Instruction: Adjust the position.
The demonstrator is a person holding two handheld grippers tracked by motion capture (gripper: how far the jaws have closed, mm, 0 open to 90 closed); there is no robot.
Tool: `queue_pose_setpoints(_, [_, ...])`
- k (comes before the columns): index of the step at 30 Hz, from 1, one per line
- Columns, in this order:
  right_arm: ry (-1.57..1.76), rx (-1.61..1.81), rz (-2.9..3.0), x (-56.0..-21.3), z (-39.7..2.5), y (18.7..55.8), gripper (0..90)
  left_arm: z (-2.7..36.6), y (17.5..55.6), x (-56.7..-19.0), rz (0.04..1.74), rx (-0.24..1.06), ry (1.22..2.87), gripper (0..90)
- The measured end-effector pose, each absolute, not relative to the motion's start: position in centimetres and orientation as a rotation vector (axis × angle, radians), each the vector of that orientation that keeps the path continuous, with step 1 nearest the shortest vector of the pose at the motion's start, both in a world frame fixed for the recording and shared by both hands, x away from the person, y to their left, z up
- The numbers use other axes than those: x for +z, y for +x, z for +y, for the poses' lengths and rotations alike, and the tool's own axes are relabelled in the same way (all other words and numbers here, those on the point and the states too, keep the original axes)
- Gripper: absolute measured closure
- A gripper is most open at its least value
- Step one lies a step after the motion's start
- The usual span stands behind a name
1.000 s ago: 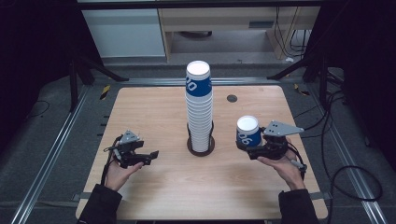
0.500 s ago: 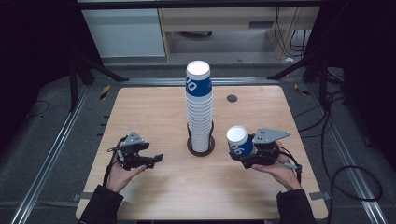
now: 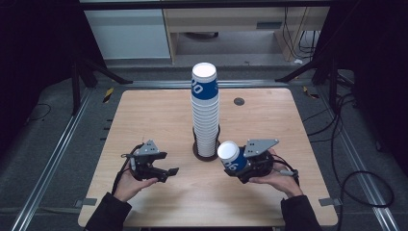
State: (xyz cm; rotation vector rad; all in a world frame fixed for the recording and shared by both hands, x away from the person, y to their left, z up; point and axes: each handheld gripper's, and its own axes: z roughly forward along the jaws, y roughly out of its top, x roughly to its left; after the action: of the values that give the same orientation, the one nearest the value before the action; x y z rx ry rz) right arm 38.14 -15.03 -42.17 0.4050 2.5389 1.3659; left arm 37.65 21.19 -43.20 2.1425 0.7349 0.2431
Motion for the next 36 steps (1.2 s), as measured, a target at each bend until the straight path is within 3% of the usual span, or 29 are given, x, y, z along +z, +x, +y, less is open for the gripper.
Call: queue_pose_setpoints(36, [0.085,1.119,2.845,-45.3,-7.1,38.3,21.2,15.9,36.3,-41.9,0.443,0.081,2.28,18.7])
